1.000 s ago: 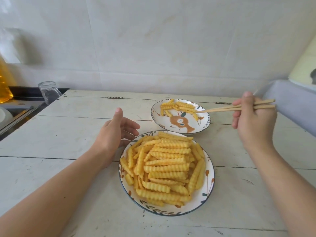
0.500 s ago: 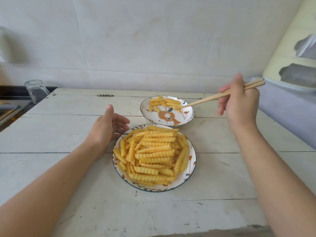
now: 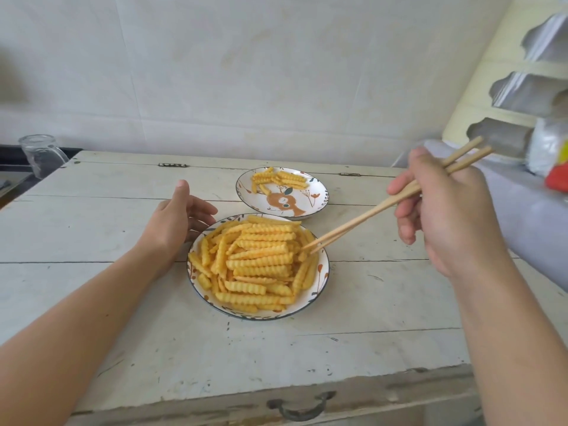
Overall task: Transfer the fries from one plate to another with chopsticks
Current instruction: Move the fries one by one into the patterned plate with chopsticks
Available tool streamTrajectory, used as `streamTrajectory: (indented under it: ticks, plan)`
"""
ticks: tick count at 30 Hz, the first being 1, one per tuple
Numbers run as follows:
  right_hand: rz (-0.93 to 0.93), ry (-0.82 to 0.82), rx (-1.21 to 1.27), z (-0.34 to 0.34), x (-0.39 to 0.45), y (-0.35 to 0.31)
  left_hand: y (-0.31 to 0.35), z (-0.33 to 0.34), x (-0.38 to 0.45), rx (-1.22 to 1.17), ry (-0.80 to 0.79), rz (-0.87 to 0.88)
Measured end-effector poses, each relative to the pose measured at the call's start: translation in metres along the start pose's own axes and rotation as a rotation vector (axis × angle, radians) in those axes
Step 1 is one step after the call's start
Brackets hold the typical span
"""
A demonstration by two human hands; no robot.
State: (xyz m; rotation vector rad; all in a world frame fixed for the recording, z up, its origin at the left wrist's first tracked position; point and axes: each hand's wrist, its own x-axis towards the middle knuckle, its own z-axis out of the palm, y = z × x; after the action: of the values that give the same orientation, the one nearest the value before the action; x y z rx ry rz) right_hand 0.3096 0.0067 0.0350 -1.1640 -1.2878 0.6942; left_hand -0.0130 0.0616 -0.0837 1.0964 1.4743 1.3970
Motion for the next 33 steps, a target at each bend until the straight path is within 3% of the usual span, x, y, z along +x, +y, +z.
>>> streamTrajectory:
  ticks: [3, 10, 20, 33]
  plan:
    - [-0.019, -0.017, -0.023, -0.004, -0.001, -0.002, 0.0, -0.001, -0.001, 0.005, -0.006, 0.008]
    - [-0.05, 0.185, 0.134, -0.007, 0.039, 0.006, 0.001, 0.0, 0.0, 0.002, -0.007, 0.025]
    - [-0.137, -0.067, -0.129, 0.075, 0.111, 0.085, -0.003, -0.001, 0.008, 0.002, -0.021, 0.026]
    - [-0.154, 0.041, -0.064, 0.069, 0.122, 0.086, -0.002, 0.0, 0.006, 0.028, -0.02, 0.026]
